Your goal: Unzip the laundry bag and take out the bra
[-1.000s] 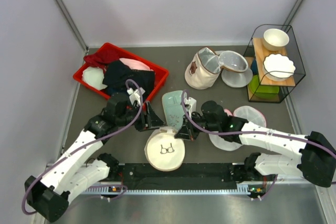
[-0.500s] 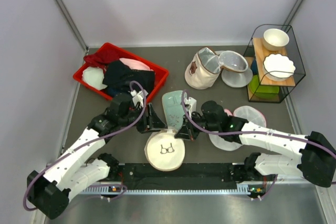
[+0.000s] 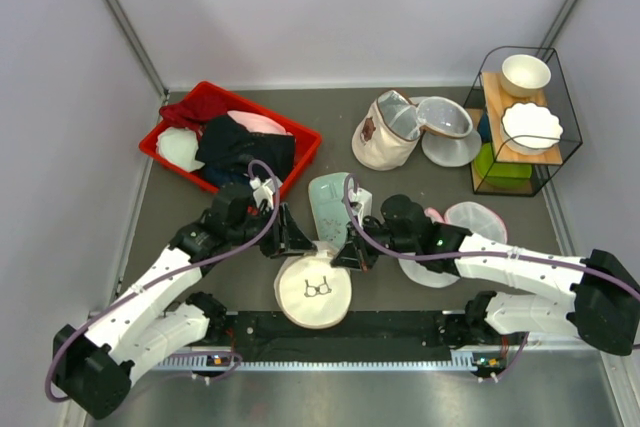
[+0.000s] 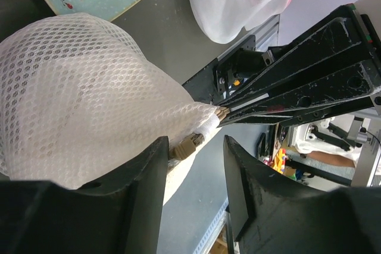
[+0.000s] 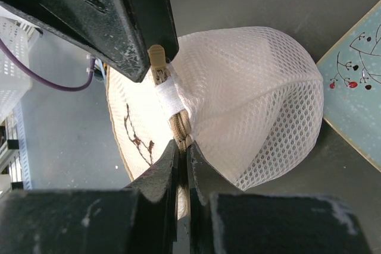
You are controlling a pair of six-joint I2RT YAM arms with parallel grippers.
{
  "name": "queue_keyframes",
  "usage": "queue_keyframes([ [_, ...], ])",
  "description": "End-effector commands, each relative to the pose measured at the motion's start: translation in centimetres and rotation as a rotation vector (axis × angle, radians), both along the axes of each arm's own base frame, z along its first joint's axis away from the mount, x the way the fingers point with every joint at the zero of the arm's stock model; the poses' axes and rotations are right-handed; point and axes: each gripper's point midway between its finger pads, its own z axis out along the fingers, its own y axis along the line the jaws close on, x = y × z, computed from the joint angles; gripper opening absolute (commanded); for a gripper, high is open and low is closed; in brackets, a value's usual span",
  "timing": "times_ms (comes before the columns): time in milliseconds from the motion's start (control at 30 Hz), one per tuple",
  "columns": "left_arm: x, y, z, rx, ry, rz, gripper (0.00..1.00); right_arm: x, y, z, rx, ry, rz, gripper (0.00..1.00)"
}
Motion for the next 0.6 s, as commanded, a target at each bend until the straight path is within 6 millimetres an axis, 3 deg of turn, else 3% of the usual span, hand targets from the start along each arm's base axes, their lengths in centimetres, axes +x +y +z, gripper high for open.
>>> queue_keyframes([
  [0,0.3,-0.5,1.0,-0.029,-0.042,-0.023,0.43,0.1,0.5,1.8,0.048,-0.04,-0.006,0.0],
  [267,0.6,-0.6,1.0,-0.023,-0.051,-0.024,0.25,0.1,0.3,1.6,0.038,-0.044,-0.01,0.0],
  [400,0.7,-0.3,0.8,-0.001,-0.058,-0.01,0.02,0.2,0.2,1.5,0.037,-0.047,-0.018,0.0],
  [567,1.4,0.7,0.5,0.061,-0.08,0.049,0.0,0.7,-0.6,1.0,0.023,-0.067,-0.066,0.0],
])
